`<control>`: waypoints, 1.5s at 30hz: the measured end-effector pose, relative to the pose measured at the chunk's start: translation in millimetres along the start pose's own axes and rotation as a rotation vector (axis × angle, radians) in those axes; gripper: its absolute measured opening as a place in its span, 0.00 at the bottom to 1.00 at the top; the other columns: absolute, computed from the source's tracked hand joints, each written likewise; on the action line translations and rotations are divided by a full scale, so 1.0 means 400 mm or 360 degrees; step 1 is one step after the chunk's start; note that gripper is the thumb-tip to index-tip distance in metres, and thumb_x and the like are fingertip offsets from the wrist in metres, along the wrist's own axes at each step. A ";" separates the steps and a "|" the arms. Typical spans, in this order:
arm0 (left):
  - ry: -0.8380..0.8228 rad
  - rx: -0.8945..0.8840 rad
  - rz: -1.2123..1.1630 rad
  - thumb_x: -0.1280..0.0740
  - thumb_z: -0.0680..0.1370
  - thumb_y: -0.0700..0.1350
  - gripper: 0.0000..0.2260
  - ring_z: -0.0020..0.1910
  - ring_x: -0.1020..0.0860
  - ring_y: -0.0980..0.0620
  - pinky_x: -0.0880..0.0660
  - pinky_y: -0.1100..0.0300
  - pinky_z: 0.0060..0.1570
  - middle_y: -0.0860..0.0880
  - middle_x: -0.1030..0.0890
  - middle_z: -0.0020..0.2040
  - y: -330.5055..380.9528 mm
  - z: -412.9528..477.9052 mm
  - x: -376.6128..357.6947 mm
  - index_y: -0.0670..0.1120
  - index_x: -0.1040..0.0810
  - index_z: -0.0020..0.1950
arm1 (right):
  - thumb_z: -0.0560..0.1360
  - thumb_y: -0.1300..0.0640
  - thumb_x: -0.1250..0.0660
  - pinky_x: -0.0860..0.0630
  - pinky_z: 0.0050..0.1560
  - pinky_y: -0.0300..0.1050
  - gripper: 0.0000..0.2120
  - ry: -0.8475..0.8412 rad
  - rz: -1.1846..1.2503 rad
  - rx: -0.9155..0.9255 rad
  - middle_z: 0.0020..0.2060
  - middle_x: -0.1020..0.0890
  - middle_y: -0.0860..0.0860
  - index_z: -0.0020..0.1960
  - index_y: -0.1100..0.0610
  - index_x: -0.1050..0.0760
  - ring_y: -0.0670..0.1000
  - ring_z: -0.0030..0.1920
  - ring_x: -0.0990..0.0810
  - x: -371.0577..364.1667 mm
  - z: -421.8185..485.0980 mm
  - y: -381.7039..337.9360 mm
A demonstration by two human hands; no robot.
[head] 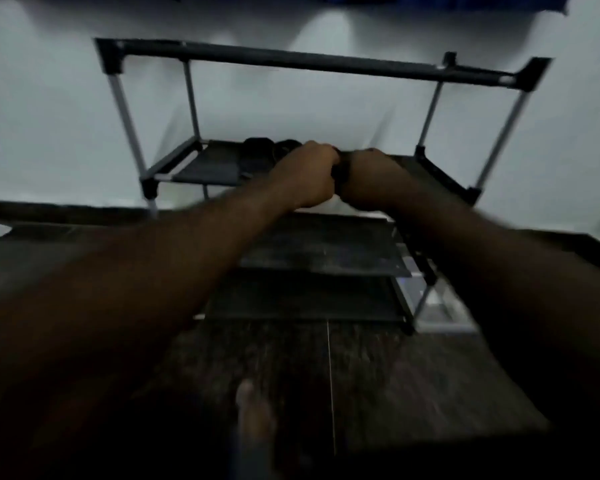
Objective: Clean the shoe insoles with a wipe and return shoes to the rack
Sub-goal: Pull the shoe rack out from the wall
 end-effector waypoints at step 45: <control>0.0353 0.0699 -0.0630 0.36 0.77 0.42 0.07 0.46 0.19 0.45 0.22 0.52 0.49 0.44 0.16 0.46 -0.129 -0.283 -0.310 0.44 0.19 0.47 | 0.78 0.58 0.35 0.26 0.55 0.47 0.12 0.0102 0.0597 0.0051 0.54 0.17 0.58 0.58 0.60 0.21 0.57 0.54 0.19 -0.355 -0.163 0.066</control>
Point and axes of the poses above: each hand's wrist, its own z-axis towards the middle knuckle, its own x-axis out of the back of the hand, y = z × x, the point moved 1 cm from there along z, towards the middle knuckle
